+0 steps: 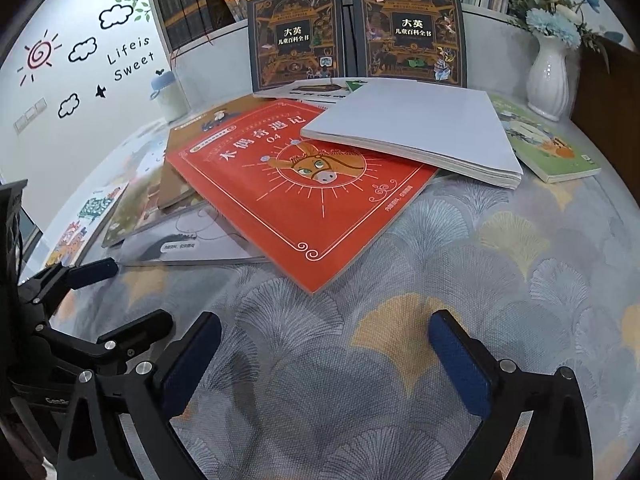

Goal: Organize books
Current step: 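Pull the left tool back above the book pile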

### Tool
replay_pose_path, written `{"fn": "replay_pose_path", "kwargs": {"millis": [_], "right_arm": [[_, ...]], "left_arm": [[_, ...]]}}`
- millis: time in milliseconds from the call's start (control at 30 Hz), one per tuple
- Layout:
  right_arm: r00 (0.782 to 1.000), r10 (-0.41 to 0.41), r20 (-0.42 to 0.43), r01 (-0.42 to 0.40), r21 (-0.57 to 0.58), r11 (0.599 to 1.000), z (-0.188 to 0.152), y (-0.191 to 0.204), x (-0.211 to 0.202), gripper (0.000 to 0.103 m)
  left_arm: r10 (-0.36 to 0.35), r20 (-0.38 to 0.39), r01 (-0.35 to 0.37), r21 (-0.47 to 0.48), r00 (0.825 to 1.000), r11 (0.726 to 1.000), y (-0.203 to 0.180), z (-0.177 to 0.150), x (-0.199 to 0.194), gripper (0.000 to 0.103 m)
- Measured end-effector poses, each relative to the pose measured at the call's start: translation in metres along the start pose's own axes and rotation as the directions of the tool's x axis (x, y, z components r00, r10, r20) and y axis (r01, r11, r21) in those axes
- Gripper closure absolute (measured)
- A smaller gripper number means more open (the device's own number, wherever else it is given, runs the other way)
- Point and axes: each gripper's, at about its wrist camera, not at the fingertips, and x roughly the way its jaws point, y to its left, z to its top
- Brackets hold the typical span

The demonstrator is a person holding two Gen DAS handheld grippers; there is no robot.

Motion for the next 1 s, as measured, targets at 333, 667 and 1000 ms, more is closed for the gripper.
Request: {"fn": "replay_pose_path", "kwargs": {"millis": [333,667,1000], "right_arm": [[0.999,-0.039,-0.015,0.038,-0.030,0.999,0.0002,0.0052,0.0036,0.000],[0.999,-0.035,-0.014,0.034,-0.027,0.999,-0.0007,0.0057,0.0045,0.000],[0.999,-0.038,-0.023,0.037,-0.037,0.999,0.0006,0.0059,0.0063,0.000]], "left_arm": [[-0.004,0.000,0.004,-0.004,1.000,1.000,0.0028,-0.0002,0.0000,0.000],[0.005,-0.001,-0.005,-0.011,1.000,1.000,0.0031,0.0005,0.0010,0.000],[0.002,-0.006,-0.002,-0.009,1.000,1.000,0.0031,0.0004,0.0022,0.000]]}}
